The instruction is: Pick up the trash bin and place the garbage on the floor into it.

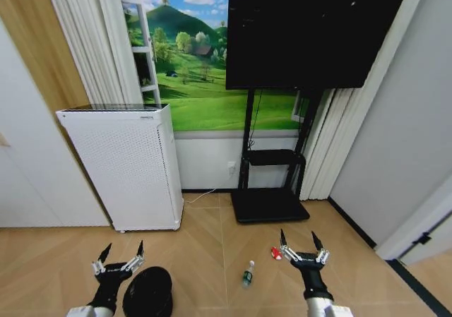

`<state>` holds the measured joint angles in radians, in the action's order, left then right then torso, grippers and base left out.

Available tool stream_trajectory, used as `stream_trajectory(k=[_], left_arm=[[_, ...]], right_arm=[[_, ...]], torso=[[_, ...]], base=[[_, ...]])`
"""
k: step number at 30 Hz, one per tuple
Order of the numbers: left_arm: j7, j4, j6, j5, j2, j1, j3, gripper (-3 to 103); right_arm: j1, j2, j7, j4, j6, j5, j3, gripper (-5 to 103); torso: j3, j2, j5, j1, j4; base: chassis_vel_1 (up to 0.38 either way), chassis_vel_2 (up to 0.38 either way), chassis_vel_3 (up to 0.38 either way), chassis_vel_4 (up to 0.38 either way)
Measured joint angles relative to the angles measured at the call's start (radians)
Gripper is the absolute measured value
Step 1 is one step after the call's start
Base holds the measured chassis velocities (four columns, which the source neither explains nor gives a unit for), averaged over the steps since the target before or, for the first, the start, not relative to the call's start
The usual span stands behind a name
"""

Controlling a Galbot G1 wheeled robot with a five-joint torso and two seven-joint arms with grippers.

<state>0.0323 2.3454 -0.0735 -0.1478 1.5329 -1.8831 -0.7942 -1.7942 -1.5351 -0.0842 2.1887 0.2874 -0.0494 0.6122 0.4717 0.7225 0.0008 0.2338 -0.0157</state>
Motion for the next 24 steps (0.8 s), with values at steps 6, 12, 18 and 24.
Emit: stream_trajectory(k=[6,12,18,24], left_arm=[[0.003,-0.001,0.005,-0.004,-0.001,-0.009,-0.003,99],[0.01,0.002,0.046,-0.003,-0.002,-0.015,-0.013,100],[0.014,0.001,0.068,0.006,-0.003,-0.012,-0.014,100],[0.013,0.001,0.062,0.009,-0.002,-0.01,-0.009,100]], right_arm=[[0.001,0.0,-0.015,0.0,0.009,-0.004,0.001,100],[-0.001,-0.005,-0.018,0.005,0.01,-0.004,0.001,100],[-0.008,-0.013,-0.017,0.009,0.01,0.003,0.0,100],[-0.015,-0.019,-0.016,0.012,0.013,0.009,-0.002,100]], torso=[[0.0,0.0,-0.0006,-0.001,-0.0005],[-0.001,0.001,-0.0009,-0.002,-0.0002],[0.0,0.0,-0.0008,-0.001,-0.0003],[-0.001,-0.001,-0.0008,-0.001,-0.0004]], base=[[-0.078,0.094,0.03,-0.027],[0.075,-0.064,-0.062,0.055],[0.0,0.0,0.0,0.0],[0.0,0.0,0.0,0.0]])
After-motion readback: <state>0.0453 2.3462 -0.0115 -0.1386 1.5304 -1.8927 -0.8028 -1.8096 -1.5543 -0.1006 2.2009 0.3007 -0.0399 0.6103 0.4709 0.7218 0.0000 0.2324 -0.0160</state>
